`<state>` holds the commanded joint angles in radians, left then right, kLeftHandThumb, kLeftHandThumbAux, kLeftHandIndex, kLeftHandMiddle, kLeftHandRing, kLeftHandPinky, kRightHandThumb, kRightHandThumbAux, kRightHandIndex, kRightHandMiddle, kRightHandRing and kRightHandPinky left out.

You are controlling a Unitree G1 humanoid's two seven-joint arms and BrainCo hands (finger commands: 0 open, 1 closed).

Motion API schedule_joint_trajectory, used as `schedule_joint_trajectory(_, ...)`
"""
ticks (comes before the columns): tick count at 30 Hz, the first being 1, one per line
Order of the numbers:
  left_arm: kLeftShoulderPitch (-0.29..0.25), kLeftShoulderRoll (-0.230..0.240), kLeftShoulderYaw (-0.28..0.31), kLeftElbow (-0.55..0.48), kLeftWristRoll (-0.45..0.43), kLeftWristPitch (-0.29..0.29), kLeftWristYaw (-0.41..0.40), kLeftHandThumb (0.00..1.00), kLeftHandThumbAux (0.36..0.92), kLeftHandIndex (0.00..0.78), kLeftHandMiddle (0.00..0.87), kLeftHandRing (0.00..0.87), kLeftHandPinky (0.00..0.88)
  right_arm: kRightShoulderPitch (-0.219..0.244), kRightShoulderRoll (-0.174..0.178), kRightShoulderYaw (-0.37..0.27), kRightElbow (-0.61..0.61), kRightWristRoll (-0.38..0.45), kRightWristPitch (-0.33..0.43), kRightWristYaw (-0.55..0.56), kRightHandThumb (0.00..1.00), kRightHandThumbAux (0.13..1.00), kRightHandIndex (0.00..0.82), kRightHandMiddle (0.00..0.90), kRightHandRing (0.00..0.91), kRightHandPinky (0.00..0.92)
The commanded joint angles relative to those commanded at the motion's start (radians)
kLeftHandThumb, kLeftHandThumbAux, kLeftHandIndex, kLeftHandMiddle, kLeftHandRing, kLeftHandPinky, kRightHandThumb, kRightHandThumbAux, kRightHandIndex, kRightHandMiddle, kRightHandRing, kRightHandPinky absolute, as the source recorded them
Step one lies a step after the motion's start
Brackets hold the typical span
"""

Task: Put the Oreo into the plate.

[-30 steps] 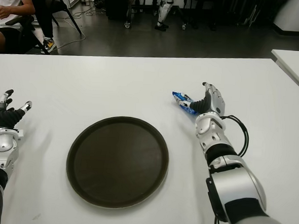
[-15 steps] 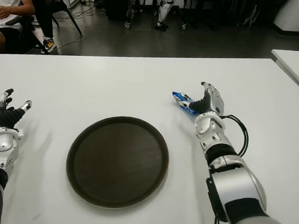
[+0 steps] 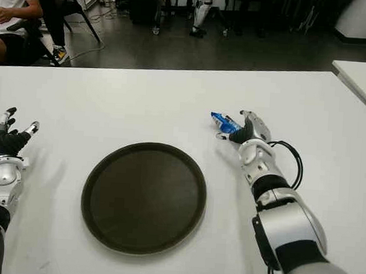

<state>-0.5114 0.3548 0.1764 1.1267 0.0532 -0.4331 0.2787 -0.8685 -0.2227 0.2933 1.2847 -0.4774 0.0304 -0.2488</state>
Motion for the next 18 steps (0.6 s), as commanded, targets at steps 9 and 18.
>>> schedule_joint_trajectory(9, 0.004, 0.003, -0.001, 0.000, 0.002, -0.020, -0.011, 0.000, 0.714, 0.000, 0.000, 0.000, 0.000, -0.031, 0.010, 0.011, 0.013, 0.000, 0.016, 0.038, 0.000, 0.623, 0.000, 0.000, 0.000, 0.000)
schedule_joint_trajectory(18, -0.001, 0.007, 0.006, 0.017, -0.003, -0.022, -0.023, 0.000, 0.709, 0.000, 0.000, 0.000, 0.000, -0.041, 0.012, 0.016, 0.017, 0.001, 0.021, 0.049, 0.000, 0.631, 0.000, 0.000, 0.000, 0.000)
